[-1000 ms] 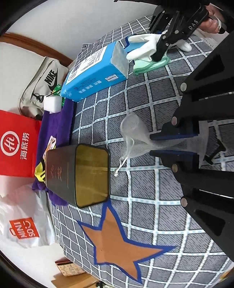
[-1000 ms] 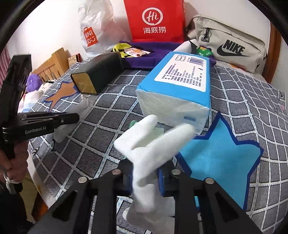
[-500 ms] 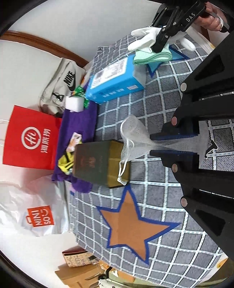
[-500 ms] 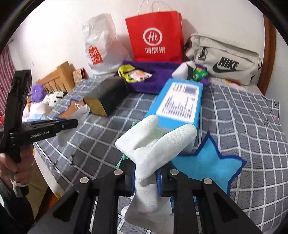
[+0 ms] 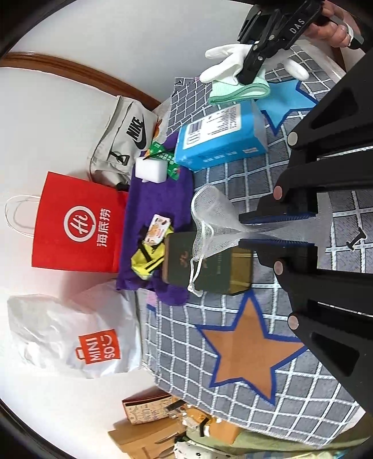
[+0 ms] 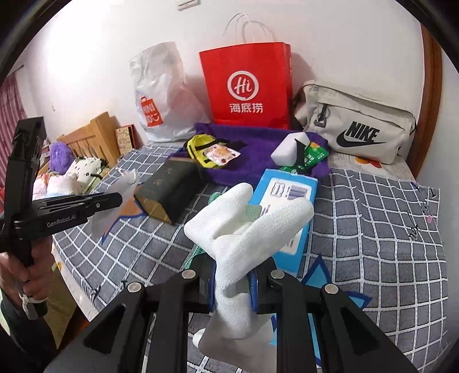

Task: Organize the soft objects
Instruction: 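Carry the mesh bag and gloves over the purple towel with both tools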

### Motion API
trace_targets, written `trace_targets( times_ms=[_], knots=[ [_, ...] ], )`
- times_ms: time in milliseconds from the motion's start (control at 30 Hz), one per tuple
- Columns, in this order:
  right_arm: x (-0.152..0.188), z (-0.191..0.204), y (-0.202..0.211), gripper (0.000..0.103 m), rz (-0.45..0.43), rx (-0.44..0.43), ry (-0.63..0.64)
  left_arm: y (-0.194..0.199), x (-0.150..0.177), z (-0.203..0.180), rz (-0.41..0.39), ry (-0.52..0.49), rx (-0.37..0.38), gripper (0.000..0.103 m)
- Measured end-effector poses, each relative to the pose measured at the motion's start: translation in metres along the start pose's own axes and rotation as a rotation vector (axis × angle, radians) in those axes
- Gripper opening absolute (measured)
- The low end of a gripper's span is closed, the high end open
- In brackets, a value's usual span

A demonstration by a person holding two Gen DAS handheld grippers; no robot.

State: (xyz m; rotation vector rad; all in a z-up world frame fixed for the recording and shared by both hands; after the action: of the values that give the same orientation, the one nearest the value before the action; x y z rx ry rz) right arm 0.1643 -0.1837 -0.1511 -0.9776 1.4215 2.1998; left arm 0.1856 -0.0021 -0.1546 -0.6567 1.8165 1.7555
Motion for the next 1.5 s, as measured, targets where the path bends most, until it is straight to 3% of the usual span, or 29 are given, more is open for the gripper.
trace_targets(
  times_ms=[767, 1500],
  knots=[
    [-0.09, -0.014, 0.003, 0.018, -0.079, 0.023, 0.044, 0.002, -0.078, 0.016, -0.068, 0.038, -0.021, 0.011],
    [-0.166, -0.034, -0.027, 0.018, -0.124, 0.035, 0.083, -0.039, -0.149, 0.005, -0.098, 0.008, -0.014, 0.011]
  ],
)
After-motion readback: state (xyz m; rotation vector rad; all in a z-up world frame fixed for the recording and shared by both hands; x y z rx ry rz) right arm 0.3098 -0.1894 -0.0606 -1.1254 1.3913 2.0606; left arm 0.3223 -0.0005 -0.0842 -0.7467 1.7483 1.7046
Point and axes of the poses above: each gripper's, at about its wrist camera, not at the fingertips, and y roughly against the way its jaws point, z to its left, x to its underside, the point moved 9 cm from there along -y, roughly the way its jaws point, and after that the axes turned 9 degrees about -x, right-handed, at the moved point
